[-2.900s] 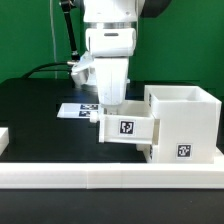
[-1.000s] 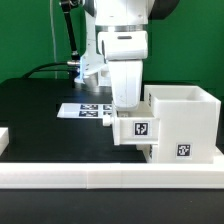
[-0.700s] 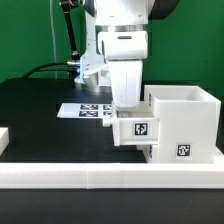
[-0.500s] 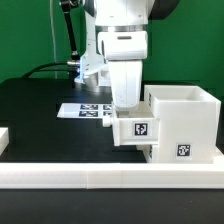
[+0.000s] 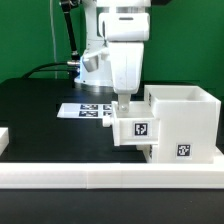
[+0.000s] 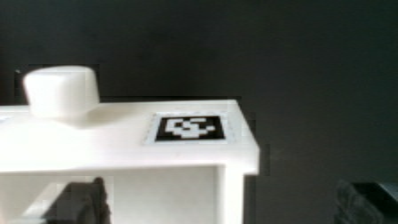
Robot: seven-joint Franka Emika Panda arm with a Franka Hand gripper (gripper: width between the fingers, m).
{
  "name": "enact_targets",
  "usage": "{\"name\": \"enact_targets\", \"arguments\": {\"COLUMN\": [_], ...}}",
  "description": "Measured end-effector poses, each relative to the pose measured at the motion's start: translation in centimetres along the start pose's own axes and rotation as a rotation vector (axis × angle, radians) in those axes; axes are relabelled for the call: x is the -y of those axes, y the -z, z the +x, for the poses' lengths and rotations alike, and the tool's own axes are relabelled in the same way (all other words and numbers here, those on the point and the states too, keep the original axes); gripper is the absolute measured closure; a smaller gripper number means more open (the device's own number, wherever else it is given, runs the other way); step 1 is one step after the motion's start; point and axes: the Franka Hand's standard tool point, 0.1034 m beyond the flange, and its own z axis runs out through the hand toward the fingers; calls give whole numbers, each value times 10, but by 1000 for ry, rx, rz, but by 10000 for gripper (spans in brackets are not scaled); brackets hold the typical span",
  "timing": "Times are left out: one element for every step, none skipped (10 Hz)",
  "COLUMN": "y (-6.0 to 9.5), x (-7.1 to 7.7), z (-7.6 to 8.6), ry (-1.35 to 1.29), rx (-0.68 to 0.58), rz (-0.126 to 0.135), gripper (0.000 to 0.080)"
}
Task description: Assemble drawer
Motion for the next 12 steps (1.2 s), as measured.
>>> {"name": "enact_targets", "arguments": {"y": [9,15,18,17,8,0,-7,-16,-23,-25,-28,-28], "x": [-3,-7,-10,-12,-10,-12,-14,-11,-8,-8,-6,-6], "z": [-3,-10,-21,-31,-40,-44,-47,-50,-49,-47,-43,-40], "ry": [1,0,0,4,13,33,39,37,36,35,20,2], "rx": [8,12,16,18,15,9,3,-3,-7,-9,-10,-10], "rz": [0,-8,-8,-10,2,12,19,34,46,50,55,56], "gripper": [153,151,151,151,151,151,151,151,151,151,151,151]}}
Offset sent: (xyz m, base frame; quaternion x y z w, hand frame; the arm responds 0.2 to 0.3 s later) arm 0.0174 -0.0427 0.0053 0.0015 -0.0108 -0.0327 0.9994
